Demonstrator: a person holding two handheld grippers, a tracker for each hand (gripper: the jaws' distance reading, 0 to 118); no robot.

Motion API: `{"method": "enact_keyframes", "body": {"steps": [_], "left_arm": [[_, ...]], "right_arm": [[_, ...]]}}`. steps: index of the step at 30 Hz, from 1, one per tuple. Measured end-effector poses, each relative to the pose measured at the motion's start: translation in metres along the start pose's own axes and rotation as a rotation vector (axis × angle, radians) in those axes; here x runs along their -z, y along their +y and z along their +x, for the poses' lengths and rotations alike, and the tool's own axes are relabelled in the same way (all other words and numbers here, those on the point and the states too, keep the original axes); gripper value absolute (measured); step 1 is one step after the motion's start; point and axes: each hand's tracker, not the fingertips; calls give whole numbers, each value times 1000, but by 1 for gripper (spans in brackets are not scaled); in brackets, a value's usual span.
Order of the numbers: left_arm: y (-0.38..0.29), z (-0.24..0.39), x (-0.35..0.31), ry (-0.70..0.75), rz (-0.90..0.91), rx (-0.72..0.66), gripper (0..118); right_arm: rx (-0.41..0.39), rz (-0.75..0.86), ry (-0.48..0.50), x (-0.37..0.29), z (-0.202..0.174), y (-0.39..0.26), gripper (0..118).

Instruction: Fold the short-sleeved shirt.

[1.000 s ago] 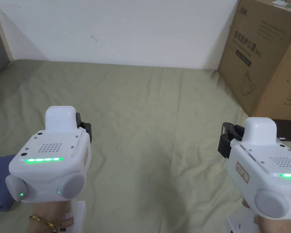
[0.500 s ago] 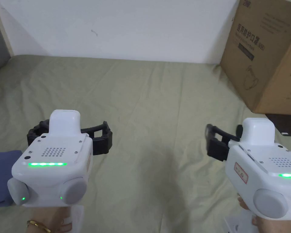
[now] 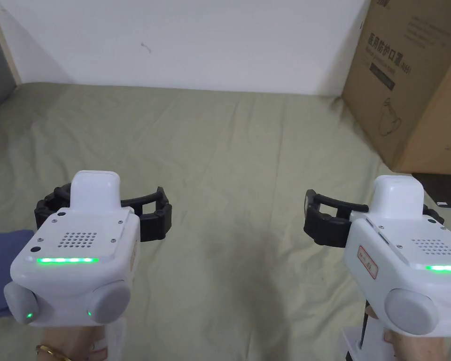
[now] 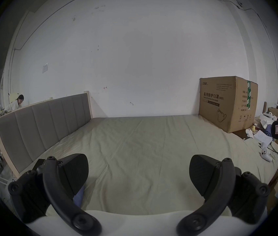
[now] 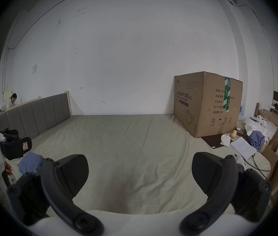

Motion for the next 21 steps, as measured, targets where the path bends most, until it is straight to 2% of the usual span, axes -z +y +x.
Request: {"method": "enact_keyframes", "body": {"steps": [21], "left_arm": [[0,3,1,4,3,-1,116]], "right_arm": [[6,1,16,-7,-5,-2,118]]}}
